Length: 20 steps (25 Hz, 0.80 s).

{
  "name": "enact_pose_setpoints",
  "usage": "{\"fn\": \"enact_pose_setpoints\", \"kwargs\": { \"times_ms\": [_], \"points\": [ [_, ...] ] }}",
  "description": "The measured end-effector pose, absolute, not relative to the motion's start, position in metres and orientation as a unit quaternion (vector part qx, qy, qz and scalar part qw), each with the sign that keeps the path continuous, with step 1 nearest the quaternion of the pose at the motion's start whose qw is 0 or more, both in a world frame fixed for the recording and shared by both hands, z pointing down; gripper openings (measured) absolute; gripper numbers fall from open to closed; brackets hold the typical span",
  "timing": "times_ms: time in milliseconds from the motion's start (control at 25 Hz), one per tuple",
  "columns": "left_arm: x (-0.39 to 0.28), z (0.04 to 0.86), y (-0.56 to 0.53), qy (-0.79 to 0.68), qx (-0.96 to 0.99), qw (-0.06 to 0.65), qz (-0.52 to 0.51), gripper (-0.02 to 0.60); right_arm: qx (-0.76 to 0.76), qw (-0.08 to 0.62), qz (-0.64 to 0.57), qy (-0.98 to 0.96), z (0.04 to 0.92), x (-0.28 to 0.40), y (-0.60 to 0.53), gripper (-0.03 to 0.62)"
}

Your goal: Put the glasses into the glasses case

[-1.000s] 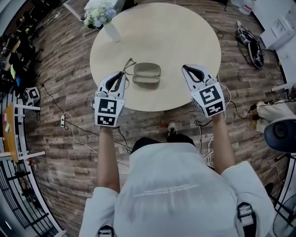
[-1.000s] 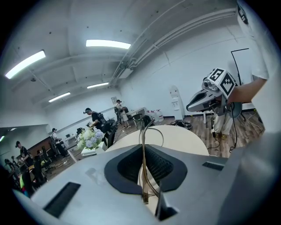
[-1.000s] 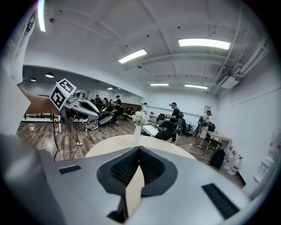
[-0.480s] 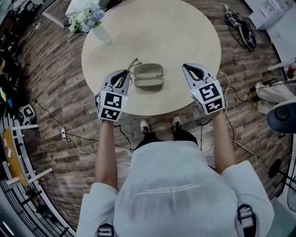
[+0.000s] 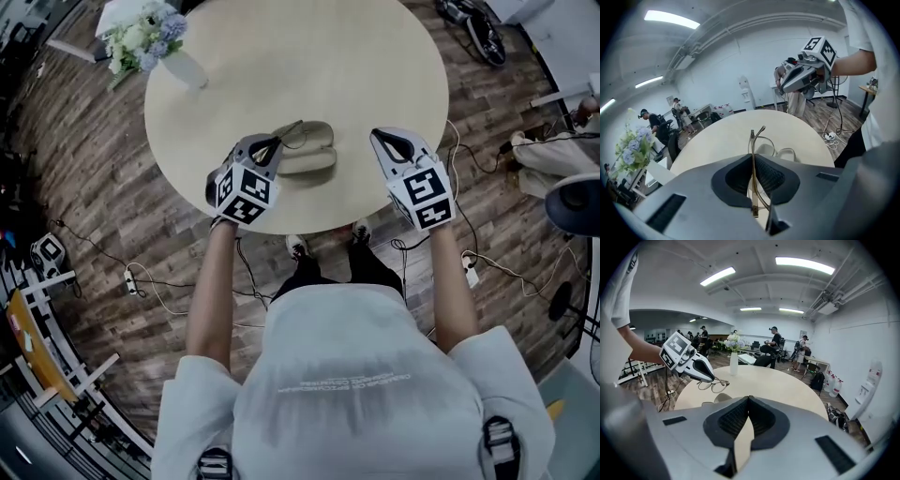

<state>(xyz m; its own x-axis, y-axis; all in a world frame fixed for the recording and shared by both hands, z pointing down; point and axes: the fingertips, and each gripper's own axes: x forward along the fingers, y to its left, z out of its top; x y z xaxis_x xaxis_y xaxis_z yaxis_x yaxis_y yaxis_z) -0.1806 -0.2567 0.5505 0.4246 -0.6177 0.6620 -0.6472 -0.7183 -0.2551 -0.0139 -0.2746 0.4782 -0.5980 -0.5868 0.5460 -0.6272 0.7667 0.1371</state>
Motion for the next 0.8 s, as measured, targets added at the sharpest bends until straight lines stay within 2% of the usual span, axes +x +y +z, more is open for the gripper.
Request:
{"fn": "enact_pose_setpoints", "kwargs": {
  "times_ms": [360,800],
  "points": [
    [-0.151,0.618,-0.256,-0.27,0.865,0.033,0.422,0.025,0.352,0.315,0.067,-0.879,0.509,-0.008,-0.272,0.0],
    [-0.13,0.657,-0.236,-0.206,0.866,0.034,0.455,0.025,0.354,0.33,0.094,-0.87,0.53,0.005,-0.261,0.0]
  ]
}}
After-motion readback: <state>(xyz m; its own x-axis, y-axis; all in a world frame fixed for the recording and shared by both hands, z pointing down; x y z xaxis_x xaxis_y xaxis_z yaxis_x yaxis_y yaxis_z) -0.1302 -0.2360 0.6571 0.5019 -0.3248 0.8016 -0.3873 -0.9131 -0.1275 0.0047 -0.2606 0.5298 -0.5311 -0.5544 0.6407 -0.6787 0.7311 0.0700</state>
